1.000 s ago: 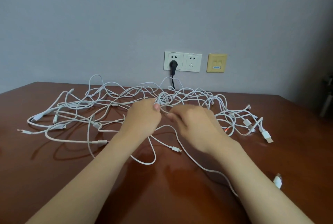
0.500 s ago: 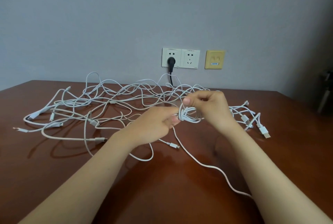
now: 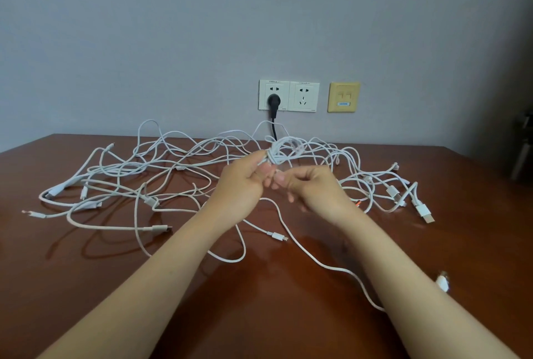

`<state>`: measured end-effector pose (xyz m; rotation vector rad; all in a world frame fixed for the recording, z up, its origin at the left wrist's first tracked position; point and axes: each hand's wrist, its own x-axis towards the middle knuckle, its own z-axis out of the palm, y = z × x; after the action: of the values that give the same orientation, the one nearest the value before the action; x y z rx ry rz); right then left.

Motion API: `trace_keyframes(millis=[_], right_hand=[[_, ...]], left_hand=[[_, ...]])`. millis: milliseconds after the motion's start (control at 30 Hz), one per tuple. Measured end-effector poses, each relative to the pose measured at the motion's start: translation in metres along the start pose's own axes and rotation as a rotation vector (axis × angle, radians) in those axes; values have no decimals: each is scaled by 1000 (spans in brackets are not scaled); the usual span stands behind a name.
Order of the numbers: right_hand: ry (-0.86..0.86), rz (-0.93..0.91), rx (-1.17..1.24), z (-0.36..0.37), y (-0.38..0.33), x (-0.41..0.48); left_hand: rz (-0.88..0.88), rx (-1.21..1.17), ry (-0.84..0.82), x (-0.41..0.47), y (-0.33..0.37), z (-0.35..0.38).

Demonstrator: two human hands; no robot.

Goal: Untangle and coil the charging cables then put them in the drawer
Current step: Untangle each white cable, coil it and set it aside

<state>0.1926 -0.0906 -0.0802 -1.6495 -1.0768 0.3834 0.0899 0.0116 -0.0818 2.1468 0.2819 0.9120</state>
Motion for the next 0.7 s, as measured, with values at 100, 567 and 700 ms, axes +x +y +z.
trace_keyframes(millis=[100,567,700], right_hand=[[85,-97,-395,7,-2,-1],[2,-457,-953,7,-33,-25],[112,-403,-819,0,-31,-22]], left_hand=[[-100,157,89,1,-8,-2],[-68,715,-2,0,-4,-5],[37,696,-138,0,-2,-7]])
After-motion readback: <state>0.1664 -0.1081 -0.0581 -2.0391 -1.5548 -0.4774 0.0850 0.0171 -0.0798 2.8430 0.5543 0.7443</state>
